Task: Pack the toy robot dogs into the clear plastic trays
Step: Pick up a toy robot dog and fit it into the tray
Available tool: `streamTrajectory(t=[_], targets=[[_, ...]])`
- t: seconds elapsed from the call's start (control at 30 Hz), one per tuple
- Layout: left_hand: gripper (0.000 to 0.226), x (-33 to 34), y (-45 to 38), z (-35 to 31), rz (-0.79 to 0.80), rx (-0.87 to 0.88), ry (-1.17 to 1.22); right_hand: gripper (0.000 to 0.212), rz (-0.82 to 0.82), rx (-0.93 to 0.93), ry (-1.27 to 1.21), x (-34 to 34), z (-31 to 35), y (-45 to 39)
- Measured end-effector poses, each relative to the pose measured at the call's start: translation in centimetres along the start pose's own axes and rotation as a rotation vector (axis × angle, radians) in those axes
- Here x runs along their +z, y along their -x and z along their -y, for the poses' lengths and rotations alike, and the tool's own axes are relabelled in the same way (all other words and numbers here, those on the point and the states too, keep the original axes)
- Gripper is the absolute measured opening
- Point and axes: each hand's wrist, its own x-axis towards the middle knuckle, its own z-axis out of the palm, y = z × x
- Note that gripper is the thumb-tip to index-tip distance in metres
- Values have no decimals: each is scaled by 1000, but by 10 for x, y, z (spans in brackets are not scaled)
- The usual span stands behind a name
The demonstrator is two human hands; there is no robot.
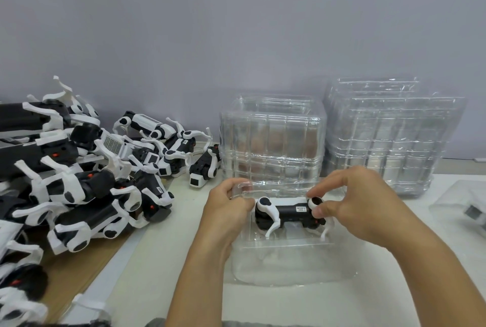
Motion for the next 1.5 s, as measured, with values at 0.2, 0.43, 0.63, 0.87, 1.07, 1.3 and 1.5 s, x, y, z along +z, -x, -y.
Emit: streamTrajectory(t=[0.2, 0.43, 0.63, 0.87, 1.07, 1.3, 1.5], targets=[[36, 1, -1, 1, -10, 3, 2, 26, -34, 12, -17, 4, 1, 1], [36, 3, -3, 2, -17, 13, 6, 32, -18, -37, 34, 4, 8, 2], [15, 3, -9, 4, -12, 25, 93, 20, -42, -304, 86, 19, 26, 7], [24, 4, -7, 3, 9, 45, 191, 31, 17, -354, 75, 52, 37, 8], [17, 4, -10, 6, 2, 47, 171, 17, -84, -308, 120, 57, 38, 5], [17, 3, -10, 7, 1, 44, 162, 17, -61, -278, 60, 56, 37, 4], [24, 3, -9, 7, 0, 45, 170, 18, -21, -301, 66, 57, 35, 5]])
